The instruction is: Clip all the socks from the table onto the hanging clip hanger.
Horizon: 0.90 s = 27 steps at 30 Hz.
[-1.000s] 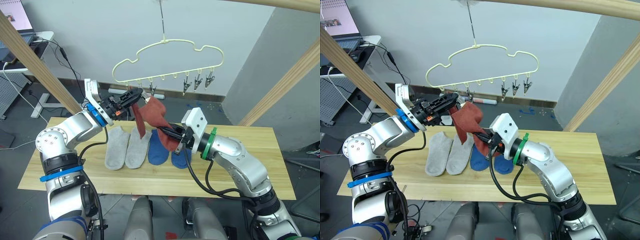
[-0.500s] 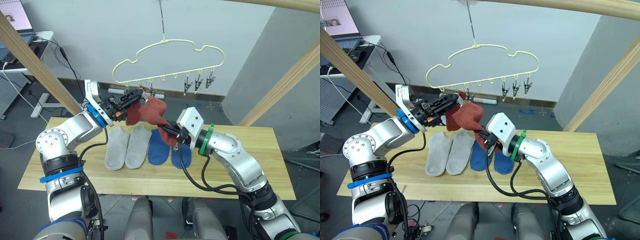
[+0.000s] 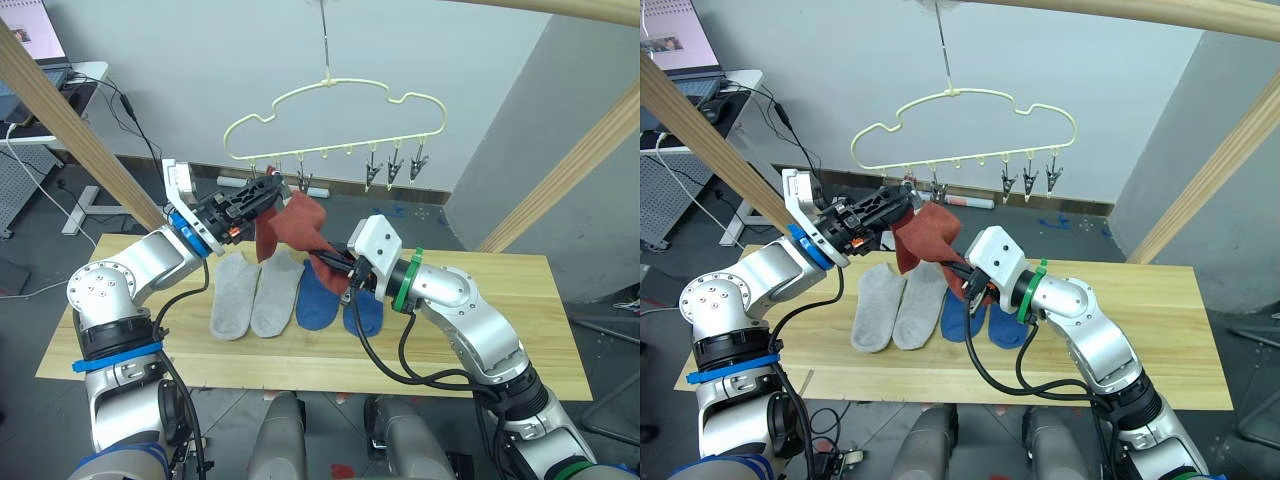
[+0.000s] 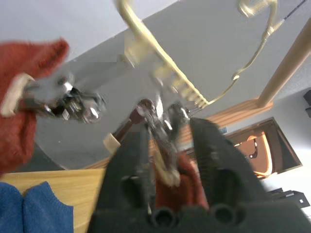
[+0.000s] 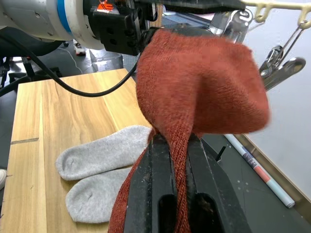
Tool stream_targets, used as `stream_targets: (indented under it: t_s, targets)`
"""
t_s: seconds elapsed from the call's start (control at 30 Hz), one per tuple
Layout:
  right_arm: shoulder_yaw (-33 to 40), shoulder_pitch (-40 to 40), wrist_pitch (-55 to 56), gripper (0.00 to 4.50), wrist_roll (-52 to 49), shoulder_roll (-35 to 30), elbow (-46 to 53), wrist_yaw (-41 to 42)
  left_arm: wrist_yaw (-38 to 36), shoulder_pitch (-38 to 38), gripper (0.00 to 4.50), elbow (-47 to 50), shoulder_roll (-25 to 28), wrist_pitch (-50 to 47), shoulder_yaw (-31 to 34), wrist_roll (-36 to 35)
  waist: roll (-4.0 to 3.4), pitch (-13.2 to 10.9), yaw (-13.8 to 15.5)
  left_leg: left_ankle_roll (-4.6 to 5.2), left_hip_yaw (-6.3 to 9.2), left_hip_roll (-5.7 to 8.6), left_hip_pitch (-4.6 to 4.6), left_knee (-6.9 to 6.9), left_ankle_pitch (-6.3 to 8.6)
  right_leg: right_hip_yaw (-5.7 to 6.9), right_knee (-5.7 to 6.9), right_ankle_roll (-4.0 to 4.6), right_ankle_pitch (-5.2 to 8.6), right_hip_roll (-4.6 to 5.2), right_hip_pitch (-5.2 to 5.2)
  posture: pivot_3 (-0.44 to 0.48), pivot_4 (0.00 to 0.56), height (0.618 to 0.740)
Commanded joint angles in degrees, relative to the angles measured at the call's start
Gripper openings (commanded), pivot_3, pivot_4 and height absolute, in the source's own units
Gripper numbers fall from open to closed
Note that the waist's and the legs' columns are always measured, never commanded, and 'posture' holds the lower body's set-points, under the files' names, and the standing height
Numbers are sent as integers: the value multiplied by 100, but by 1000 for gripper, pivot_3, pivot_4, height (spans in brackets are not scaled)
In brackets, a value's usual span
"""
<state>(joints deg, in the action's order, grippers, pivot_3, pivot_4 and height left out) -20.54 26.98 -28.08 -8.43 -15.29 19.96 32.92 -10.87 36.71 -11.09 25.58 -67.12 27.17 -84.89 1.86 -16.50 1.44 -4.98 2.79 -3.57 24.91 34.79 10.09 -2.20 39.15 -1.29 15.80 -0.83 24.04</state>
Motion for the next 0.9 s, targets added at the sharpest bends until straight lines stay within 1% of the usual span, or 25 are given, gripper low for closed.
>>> stream_targets:
  t_s: [0.03, 0.2, 0.23, 0.3, 0.4, 0.47, 0.5, 0.53, 0.6, 0.63, 0.67, 0.7, 0.73, 0.77, 0.8, 0.87, 0.9]
  targets:
    - [78, 21, 74, 0, -42, 42, 157, 13, -80, 41, 2887, 196, 54, 18, 13, -106, 0, 0, 0, 0, 0, 0, 0, 0, 0, 0, 0, -1, 0, 0, 0, 144, 259, 740]
    - [238, 12, -30, 0, -124, 188, 71, -119, -26, 4, 4354, 259, 146, -53, 81, -270, 0, 0, 0, 0, 0, 0, 0, 0, 0, 0, 0, 0, 0, 0, 0, 144, 259, 740]
    - [276, 23, -50, 0, -140, 229, 32, -146, -8, -18, 4456, 283, 193, -62, 101, -279, 0, 0, 0, 0, 0, 0, 0, 0, 0, 0, 0, 0, 0, 0, 0, 144, 259, 740]
    - [364, 25, -114, 0, -179, 312, -34, -187, 26, -80, 4456, 380, 295, -79, 113, -272, 0, 0, -9, 0, 0, -2, 0, 0, 0, 0, 0, 0, -1, 0, 0, 150, 262, 740]
    - [461, 21, -173, 0, -232, 426, -208, -230, -158, -351, 4456, 874, 616, -96, -99, 133, 0, 0, -13, 0, -1, -3, 0, -1, 0, -2, 0, 2, -2, -1, 1, 162, 262, 740]
    - [544, 28, -191, 551, -298, 545, -395, -270, -522, -649, 4500, 1552, 939, 28, -461, 672, 2, 1, -7, 0, -1, -2, 0, -4, 0, -2, -1, 2, -2, -1, 1, 175, 263, 740]
    - [568, 36, -190, 768, -325, 577, -491, -266, -566, -740, 4500, 1786, 1029, 73, -571, 826, 0, 0, 1, 0, -1, -4, 0, -5, 0, -2, -5, 3, -2, -1, 1, 182, 263, 740]
    - [592, 42, -179, 1127, -330, 596, -576, -268, -655, -820, 4500, 2037, 1123, 269, -714, 1136, 0, 0, 6, 0, -2, -1, 0, -10, 0, -3, -6, 7, -4, 1, 1, 189, 263, 740]
    - [646, 27, -184, 1850, -320, 595, -705, -273, -570, -966, 4500, 2387, 1214, 792, -941, 1916, 0, 0, 54, 0, 2, -2, 0, -10, 0, -1, -7, 6, -4, 1, 0, 189, 263, 740]
    - [700, 0, -201, 2094, -311, 593, -760, -314, -566, -1038, 4500, 2506, 1230, 993, -1019, 2208, 0, 0, 59, 0, 1, 0, 0, -10, 0, -2, -8, 4, -3, 1, 0, 197, 264, 740]
    - [757, -60, -162, 2406, -288, 537, -812, -318, -405, -1147, 4500, 2662, 1184, 1220, -1105, 2560, 0, 0, 64, 0, 0, -1, 0, -10, 0, -3, -8, 5, -3, 1, 0, 204, 266, 740]
    - [795, -101, -129, 2821, -270, 498, -844, -317, -315, -1224, 4500, 2765, 1139, 1370, -1160, 2795, 0, 0, 73, 0, -2, -1, -1, -10, 0, -4, -8, 6, -4, 1, 1, 204, 266, 740]
    - [854, -153, -109, 3063, -257, 455, -863, -336, -128, -1359, 4500, 2920, 1066, 1626, -1274, 3198, 0, 0, 93, 0, -4, -1, -1, -10, 0, -5, -10, 5, -5, 1, 1, 210, 267, 740]
    - [923, -229, -96, 3473, -253, 385, -838, -340, -33, -1550, 4500, 3120, 1109, 1829, -1536, 3669, 0, 0, 124, 0, -6, 0, -1, -12, 1, -8, -12, 5, -5, 2, 1, 210, 267, 740]
    - [970, -292, -84, 3851, -233, 328, -811, -349, -91, -1703, 4500, 3239, 1110, 1991, -1707, 3934, 0, 0, 138, 1, -8, 0, 0, -12, 1, -10, -13, 5, -5, 2, 1, 213, 268, 740]
    - [1056, -395, -84, 4465, -238, 243, -759, -350, -395, -1885, 4500, 3329, 1042, 1961, -1836, 3883, 0, 0, 160, 1, -15, 0, -1, -19, 1, -15, -17, 5, -5, 2, 4, 213, 270, 740]
    - [1072, -415, -85, 4465, -247, 225, -747, -350, -513, -1917, 4500, 3328, 998, 1949, -1828, 3821, -1, 0, 168, 1, -15, -1, 0, -20, 1, -14, -17, 5, -4, 2, 5, 213, 270, 740]
